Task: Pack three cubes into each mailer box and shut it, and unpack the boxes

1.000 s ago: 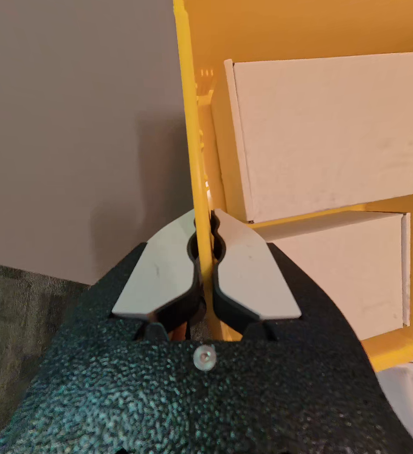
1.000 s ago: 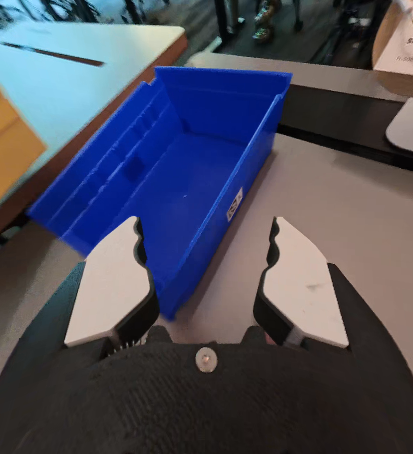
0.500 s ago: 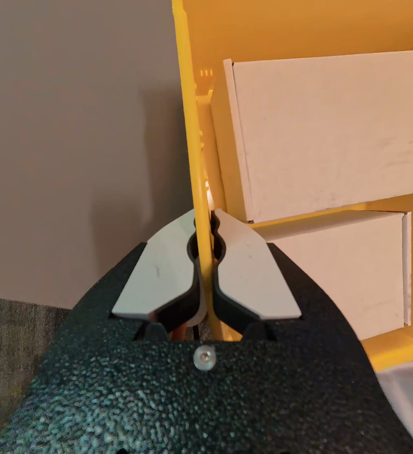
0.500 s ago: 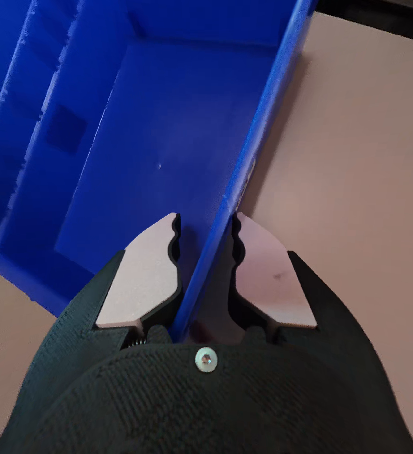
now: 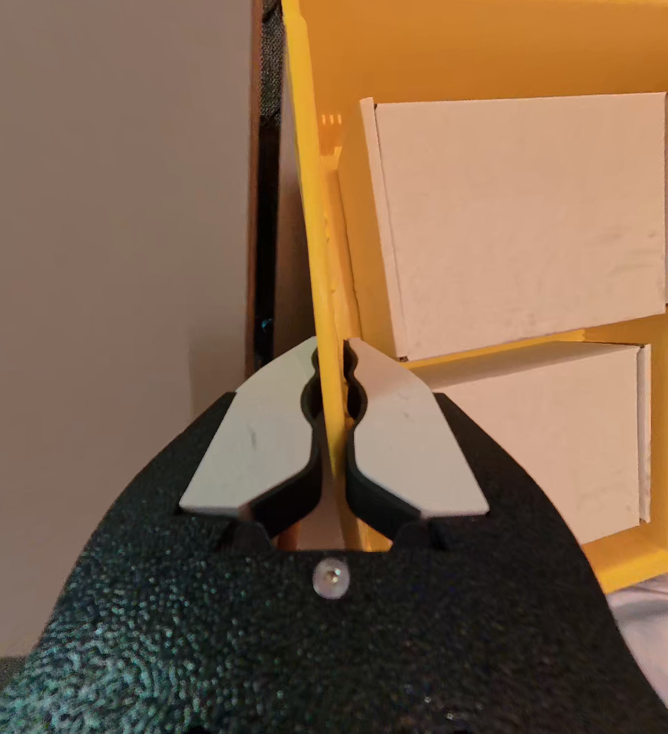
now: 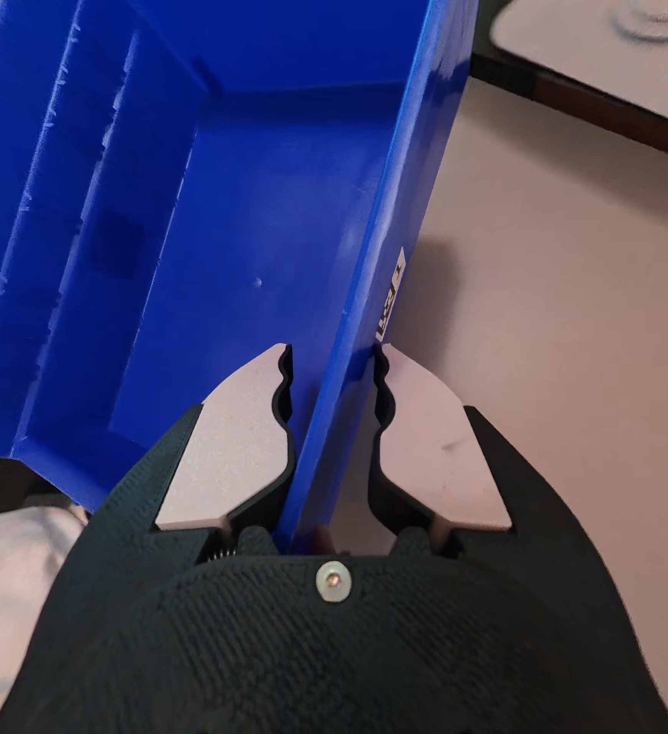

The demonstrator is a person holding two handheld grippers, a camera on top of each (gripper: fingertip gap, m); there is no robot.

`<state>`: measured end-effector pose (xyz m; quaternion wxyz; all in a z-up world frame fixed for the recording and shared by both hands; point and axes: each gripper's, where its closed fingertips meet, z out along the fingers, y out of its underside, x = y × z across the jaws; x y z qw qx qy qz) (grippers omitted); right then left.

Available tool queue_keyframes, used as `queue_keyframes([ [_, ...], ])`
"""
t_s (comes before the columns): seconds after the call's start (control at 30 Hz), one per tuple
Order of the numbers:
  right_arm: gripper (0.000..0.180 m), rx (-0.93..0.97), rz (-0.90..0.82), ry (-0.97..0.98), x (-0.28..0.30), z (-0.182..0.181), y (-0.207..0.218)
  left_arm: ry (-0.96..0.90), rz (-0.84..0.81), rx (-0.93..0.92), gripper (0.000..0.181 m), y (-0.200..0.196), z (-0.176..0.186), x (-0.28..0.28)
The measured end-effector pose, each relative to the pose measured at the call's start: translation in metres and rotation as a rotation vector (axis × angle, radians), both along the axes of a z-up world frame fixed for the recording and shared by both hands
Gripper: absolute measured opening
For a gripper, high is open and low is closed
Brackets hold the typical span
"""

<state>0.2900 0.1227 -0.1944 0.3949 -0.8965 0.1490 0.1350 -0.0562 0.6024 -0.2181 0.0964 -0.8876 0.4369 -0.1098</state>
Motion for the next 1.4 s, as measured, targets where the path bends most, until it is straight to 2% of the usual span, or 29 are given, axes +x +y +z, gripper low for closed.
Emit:
queue_keyframes([
  [0.17,0.04,-0.112,-0.207,-0.122,0.091,-0.002,-0.125,0.009,0.006,-0.017,0.006,-0.019,-0.024,0.046],
  [0.27,0.04,-0.169,-0.331,-0.123,0.147,-0.012,-0.189,-0.005,0.013,-0.047,0.005,-0.034,-0.031,0.076],
  [0.53,0.041,-0.204,-0.498,0.036,0.268,-0.057,-0.285,-0.051,-0.064,0.004,0.005,-0.06,-0.043,0.143],
  [0.67,0.04,-0.208,-0.52,0.037,0.298,-0.074,-0.304,-0.065,-0.078,0.043,0.005,-0.061,-0.048,0.161],
  [0.87,0.039,-0.19,-0.42,-0.029,0.313,-0.095,-0.298,-0.103,-0.081,0.11,0.005,-0.056,-0.057,0.181],
  [0.97,0.04,-0.142,-0.423,-0.027,0.317,-0.093,-0.296,-0.113,-0.099,0.128,0.006,-0.055,-0.059,0.185],
  [1.0,0.043,-0.167,-0.416,-0.065,0.319,-0.094,-0.298,-0.107,-0.116,0.143,0.006,-0.054,-0.059,0.185],
  [1.13,0.076,-0.365,-0.468,-0.341,0.339,-0.092,-0.319,-0.097,-0.169,0.261,0.015,-0.047,-0.055,0.187],
  [1.23,0.096,-0.408,-0.511,-0.524,0.345,-0.068,-0.331,-0.056,-0.228,0.408,0.036,-0.036,-0.044,0.184],
  [1.33,0.101,-0.322,-0.577,-0.654,0.336,-0.022,-0.333,-0.12,-0.29,0.562,0.049,-0.03,-0.015,0.19],
  [1.4,0.101,-0.215,-0.612,-0.668,0.316,0.005,-0.325,-0.153,-0.335,0.643,0.063,-0.029,0.005,0.19],
])
